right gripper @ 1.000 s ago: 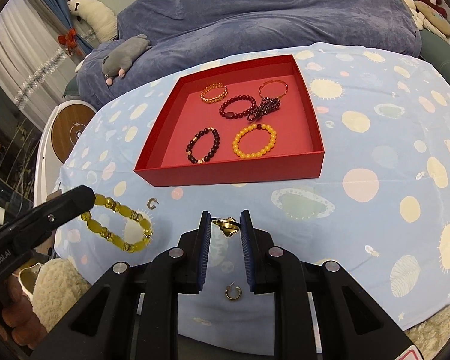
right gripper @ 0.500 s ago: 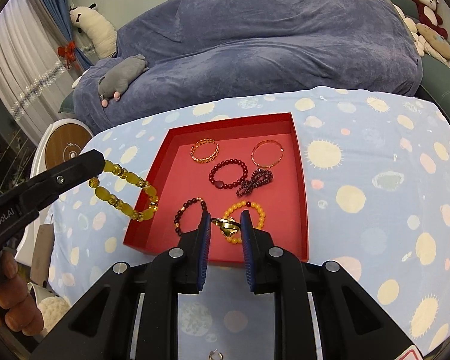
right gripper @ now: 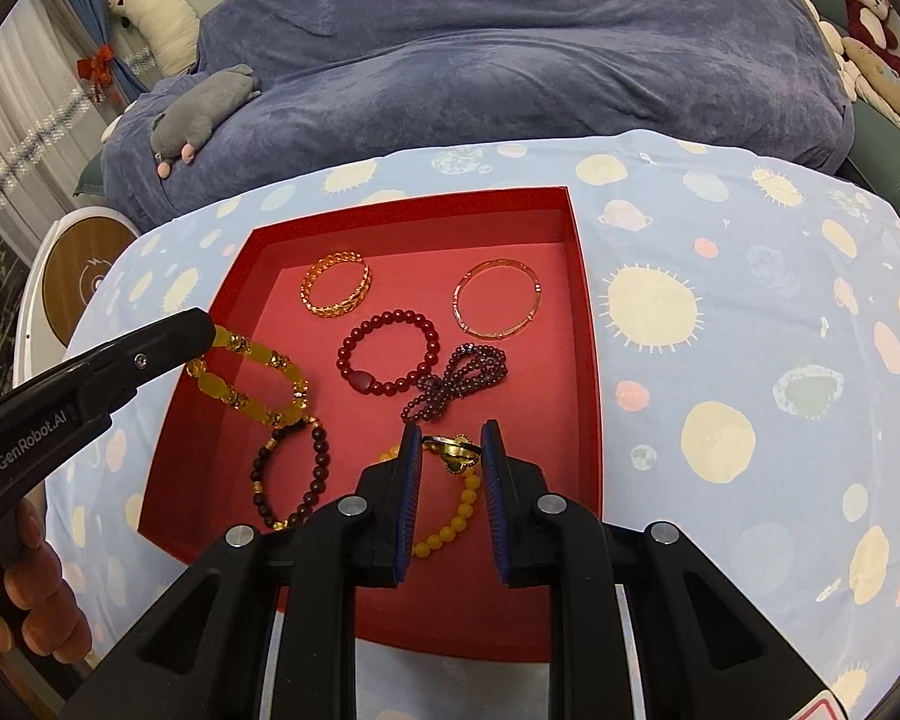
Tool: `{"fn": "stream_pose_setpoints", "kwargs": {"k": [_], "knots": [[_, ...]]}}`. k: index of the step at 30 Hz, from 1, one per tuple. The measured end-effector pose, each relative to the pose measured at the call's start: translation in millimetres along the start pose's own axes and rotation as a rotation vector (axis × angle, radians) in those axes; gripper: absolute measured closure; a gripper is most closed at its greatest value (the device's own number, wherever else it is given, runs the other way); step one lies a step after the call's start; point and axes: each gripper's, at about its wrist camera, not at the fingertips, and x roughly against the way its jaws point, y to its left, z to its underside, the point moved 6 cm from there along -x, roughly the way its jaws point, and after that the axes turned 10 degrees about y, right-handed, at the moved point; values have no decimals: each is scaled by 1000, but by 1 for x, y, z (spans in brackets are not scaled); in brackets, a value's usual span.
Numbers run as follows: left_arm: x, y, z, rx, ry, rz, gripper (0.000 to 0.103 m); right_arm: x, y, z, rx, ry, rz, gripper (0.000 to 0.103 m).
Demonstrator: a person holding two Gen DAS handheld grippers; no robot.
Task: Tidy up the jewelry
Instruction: 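Carry the bracelet and ring into the red box and open both tools, then withdraw both tools from the box toward the gold hoop earrings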
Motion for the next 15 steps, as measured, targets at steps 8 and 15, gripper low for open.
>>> {"fn": "stream_pose_setpoints", "kwargs": {"k": [8, 15], "knots": [[-27, 13, -5, 18, 18, -18, 94, -23, -2, -11, 19, 18, 34, 84], [-33, 27, -15, 57, 8, -30, 94, -20, -14, -23, -42, -49, 51, 68]]}}
